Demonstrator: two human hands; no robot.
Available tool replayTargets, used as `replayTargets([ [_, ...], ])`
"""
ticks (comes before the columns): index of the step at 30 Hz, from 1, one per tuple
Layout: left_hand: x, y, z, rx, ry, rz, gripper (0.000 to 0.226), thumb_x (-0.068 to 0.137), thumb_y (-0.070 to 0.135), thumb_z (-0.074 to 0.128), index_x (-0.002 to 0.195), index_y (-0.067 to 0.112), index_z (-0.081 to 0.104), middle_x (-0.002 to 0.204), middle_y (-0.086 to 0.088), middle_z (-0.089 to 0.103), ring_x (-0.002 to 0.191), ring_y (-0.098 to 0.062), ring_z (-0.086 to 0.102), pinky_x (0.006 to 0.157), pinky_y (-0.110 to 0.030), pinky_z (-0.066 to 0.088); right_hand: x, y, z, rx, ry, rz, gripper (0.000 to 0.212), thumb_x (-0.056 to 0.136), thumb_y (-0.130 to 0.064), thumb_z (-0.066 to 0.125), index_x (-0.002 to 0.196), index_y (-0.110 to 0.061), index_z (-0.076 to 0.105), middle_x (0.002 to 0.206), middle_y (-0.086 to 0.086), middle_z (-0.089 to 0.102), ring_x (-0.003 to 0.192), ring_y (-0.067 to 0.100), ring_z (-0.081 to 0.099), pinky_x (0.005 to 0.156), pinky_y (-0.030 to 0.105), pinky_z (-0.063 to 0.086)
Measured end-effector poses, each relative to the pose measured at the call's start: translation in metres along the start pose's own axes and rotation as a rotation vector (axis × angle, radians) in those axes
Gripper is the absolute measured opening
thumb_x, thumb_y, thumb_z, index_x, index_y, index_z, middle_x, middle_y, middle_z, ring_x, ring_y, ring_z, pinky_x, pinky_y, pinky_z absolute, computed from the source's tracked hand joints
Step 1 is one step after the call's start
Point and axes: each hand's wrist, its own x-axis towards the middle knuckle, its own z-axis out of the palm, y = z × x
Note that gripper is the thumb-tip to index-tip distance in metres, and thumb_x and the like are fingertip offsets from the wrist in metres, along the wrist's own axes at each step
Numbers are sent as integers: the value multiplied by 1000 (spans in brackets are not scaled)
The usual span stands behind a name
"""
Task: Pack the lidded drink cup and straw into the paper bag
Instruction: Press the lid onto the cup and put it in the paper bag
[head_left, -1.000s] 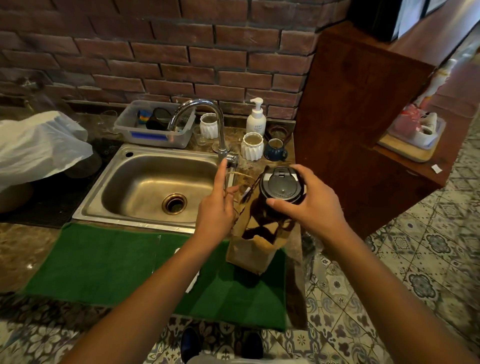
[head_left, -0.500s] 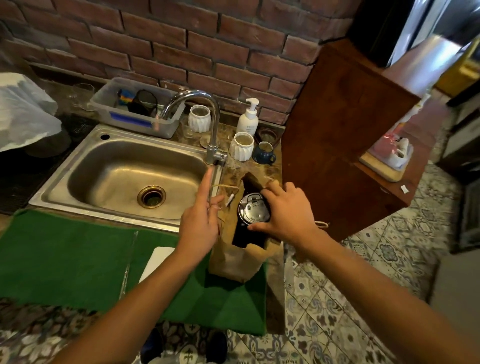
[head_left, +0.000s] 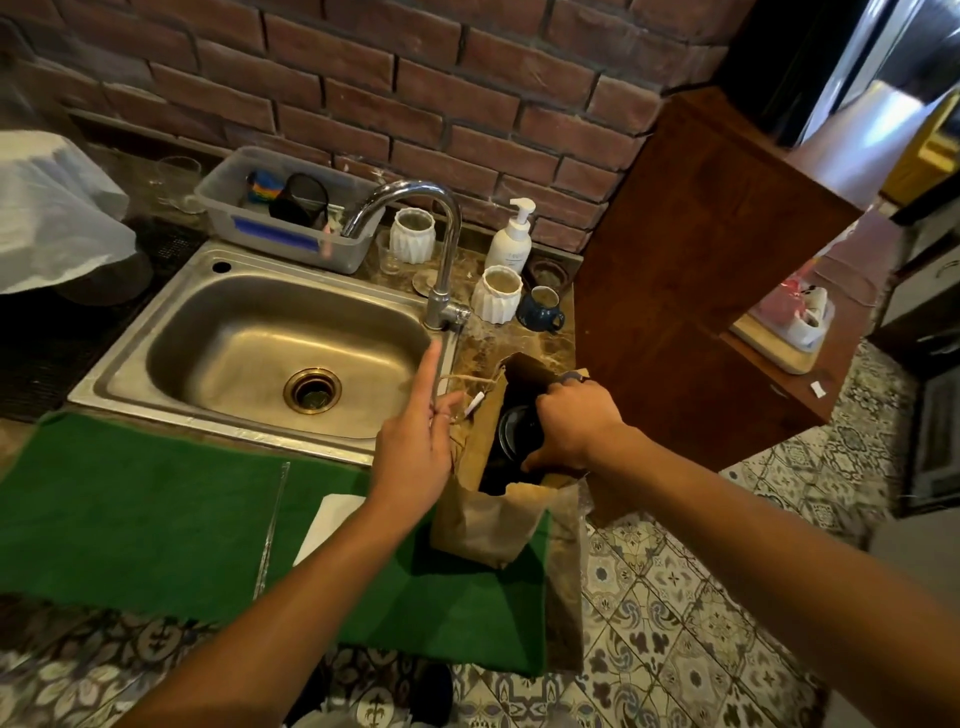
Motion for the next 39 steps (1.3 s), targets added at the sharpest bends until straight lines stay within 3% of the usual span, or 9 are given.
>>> replayTargets([
  [5, 1, 2, 1, 6, -8, 8, 92, 103, 14, 49, 136, 74, -11, 128, 12, 69, 57, 1, 55, 54, -11, 41, 14, -2, 10, 51, 52, 1, 82, 68, -78, 72, 125, -20, 61, 120, 5, 67, 114, 30, 60, 92, 43, 51],
  [8, 5, 0, 0, 12, -13, 23, 90, 103, 15, 49, 137, 74, -10, 126, 13, 69, 57, 2, 55, 54, -11, 40, 16, -1, 16, 87, 57, -48, 92, 76, -79, 64, 152, -34, 37, 127, 5, 65, 119, 33, 59, 91, 43, 49],
  [12, 8, 1, -1, 4, -13, 24, 87, 103, 17, 49, 138, 73, -7, 126, 11, 70, 59, 1, 55, 61, -17, 45, 13, 8, 22, 131, 72, -70, 90, 81, -79, 58, 157, -42, 27, 128, 4, 65, 120, 31, 59, 85, 41, 50],
  [24, 9, 14, 5, -38, -24, -14, 89, 102, 16, 51, 138, 73, -8, 126, 14, 69, 51, 2, 57, 47, -11, 40, -8, 23, 20, 203, 111, -45, 85, 84, -76, 56, 157, -43, 28, 123, 3, 71, 118, 31, 62, 80, 39, 52],
  [29, 10, 21, 3, -62, -52, -8, 79, 102, 24, 52, 150, 58, 0, 123, 16, 67, 52, -4, 61, 44, -20, 47, -36, 40, -10, 268, 234, -4, 63, 87, -73, 57, 141, -41, 55, 121, -4, 73, 110, 21, 68, 79, 35, 57],
  [31, 12, 23, 5, -46, -44, -13, 78, 101, 28, 54, 152, 56, 1, 125, 15, 67, 58, -7, 65, 50, -32, 56, -46, 41, -29, 338, 342, 33, 53, 90, -70, 56, 133, -40, 61, 113, -10, 75, 100, 17, 71, 75, 34, 60],
  [33, 13, 25, 5, -42, -20, -19, 79, 99, 32, 57, 152, 54, 3, 127, 14, 67, 76, -6, 70, 65, -37, 62, -54, 36, -51, 409, 428, 54, 47, 92, -67, 55, 129, -39, 64, 104, -11, 76, 91, 16, 71, 69, 36, 61],
  [36, 12, 27, 0, -65, 18, 6, 83, 94, 40, 65, 153, 51, 9, 129, 16, 65, 106, 0, 65, 90, -33, 58, -74, 18, -77, 568, 577, 41, 38, 95, -59, 56, 123, -35, 67, 96, -14, 74, 83, 12, 69, 66, 38, 61],
  [39, 7, 15, -15, -107, 48, -13, 82, 93, 37, 68, 155, 44, 14, 132, 18, 59, 106, 0, 63, 91, -29, 54, -98, -19, -83, 862, 722, -112, 30, 97, -46, 58, 116, -28, 72, 97, -14, 74, 85, 4, 70, 72, 36, 62],
])
